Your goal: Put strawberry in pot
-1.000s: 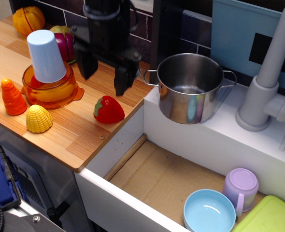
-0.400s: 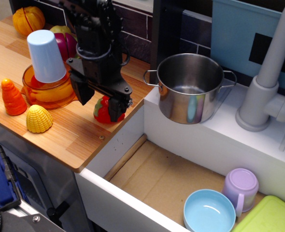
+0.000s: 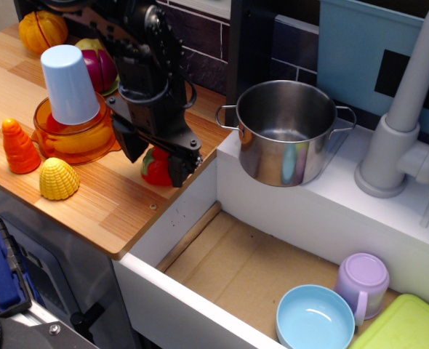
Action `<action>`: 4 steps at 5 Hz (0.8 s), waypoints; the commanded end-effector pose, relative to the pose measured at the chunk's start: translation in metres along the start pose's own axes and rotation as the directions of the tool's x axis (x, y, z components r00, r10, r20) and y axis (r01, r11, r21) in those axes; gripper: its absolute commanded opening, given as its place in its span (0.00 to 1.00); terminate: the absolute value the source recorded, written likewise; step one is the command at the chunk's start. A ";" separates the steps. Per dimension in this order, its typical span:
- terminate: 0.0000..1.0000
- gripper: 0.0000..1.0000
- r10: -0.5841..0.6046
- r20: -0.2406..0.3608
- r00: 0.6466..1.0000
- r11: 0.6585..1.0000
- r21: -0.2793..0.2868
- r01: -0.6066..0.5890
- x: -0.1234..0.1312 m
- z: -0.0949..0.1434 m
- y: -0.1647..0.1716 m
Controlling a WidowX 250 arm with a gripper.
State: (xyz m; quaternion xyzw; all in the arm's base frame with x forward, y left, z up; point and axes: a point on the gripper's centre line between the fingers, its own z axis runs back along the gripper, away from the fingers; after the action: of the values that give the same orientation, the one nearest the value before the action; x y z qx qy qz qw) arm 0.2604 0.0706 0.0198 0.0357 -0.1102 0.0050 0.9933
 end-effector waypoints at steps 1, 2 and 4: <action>0.00 0.00 0.040 0.046 0.998 0.998 -0.040 -0.038 0.003 -0.008 -0.001; 0.00 0.00 0.038 0.030 0.999 0.999 -0.035 -0.037 0.008 -0.001 -0.004; 0.00 0.00 0.009 -0.054 0.999 0.998 0.057 -0.006 0.036 0.059 -0.012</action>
State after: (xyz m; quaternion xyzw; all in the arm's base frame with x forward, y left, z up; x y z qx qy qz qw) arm 0.2854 0.0461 0.0826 0.0645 -0.0517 0.0025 0.9966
